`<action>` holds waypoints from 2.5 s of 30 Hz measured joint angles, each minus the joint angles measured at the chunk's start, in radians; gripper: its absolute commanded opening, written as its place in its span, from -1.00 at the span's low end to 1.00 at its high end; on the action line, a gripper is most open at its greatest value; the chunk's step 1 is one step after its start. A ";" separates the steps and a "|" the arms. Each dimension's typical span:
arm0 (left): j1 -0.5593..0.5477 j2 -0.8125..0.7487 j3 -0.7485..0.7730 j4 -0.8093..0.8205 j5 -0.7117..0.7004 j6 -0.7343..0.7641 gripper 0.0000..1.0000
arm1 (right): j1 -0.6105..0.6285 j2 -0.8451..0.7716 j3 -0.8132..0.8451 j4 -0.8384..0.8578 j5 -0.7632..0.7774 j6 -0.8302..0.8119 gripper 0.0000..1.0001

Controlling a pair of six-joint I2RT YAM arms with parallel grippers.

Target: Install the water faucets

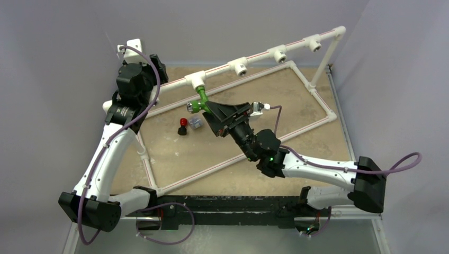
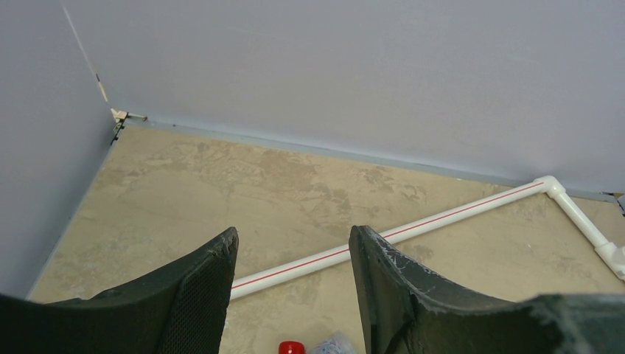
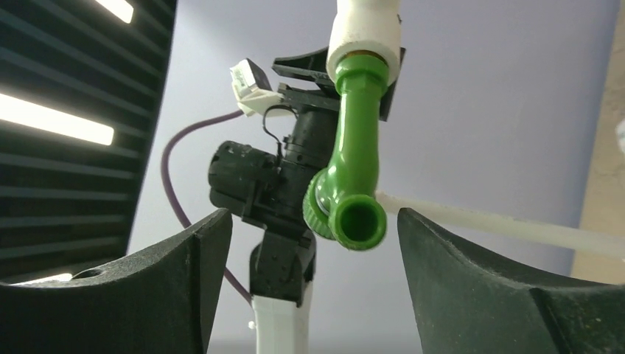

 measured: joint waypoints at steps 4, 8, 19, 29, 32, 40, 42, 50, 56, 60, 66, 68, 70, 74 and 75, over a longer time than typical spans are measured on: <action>0.000 0.000 0.000 0.000 0.001 0.000 0.12 | -0.006 -0.047 -0.026 -0.061 -0.027 -0.047 0.68; 0.000 0.000 0.000 0.000 0.002 0.000 0.12 | -0.009 -0.100 -0.043 -0.125 -0.053 -0.143 0.67; 0.000 0.000 0.000 0.000 0.002 0.000 0.12 | -0.012 -0.240 -0.059 -0.236 -0.054 -0.752 0.70; 0.000 0.000 0.000 0.000 0.003 0.000 0.12 | -0.008 -0.225 0.045 -0.341 -0.119 -1.619 0.76; 0.000 0.000 0.000 0.000 0.003 0.000 0.12 | 0.014 -0.213 0.043 -0.341 -0.143 -1.849 0.78; 0.000 0.000 0.000 0.000 0.005 0.000 0.12 | 0.094 -0.132 0.037 -0.245 -0.140 -2.311 0.80; 0.000 0.000 0.000 0.000 0.006 0.000 0.12 | 0.106 -0.087 0.037 -0.198 -0.117 -2.408 0.77; 0.000 0.000 0.000 0.000 0.007 0.000 0.12 | 0.135 0.111 0.043 0.058 0.009 -2.738 0.67; 0.000 0.000 0.000 0.000 0.007 -0.001 0.12 | 0.147 0.227 0.092 0.250 0.084 -2.904 0.60; 0.000 0.000 0.000 0.000 0.007 -0.001 0.12 | 0.152 0.286 0.135 0.329 0.109 -2.965 0.42; 0.000 0.000 0.000 0.000 0.007 -0.001 0.12 | 0.153 0.315 0.165 0.362 0.111 -2.990 -0.02; 0.000 0.000 0.000 0.000 0.007 -0.001 0.12 | 0.156 0.324 0.174 0.369 0.111 -2.991 -0.26; 0.000 0.000 0.000 0.000 0.007 -0.001 0.12 | 0.160 0.336 0.184 0.371 0.111 -2.990 -0.65; 0.001 0.000 0.000 0.002 0.005 0.000 0.12 | 0.170 0.352 0.187 0.401 0.136 -2.987 -1.00; 0.001 0.000 0.000 0.002 0.005 0.000 0.12 | 0.172 0.352 0.187 0.407 0.142 -2.981 -1.00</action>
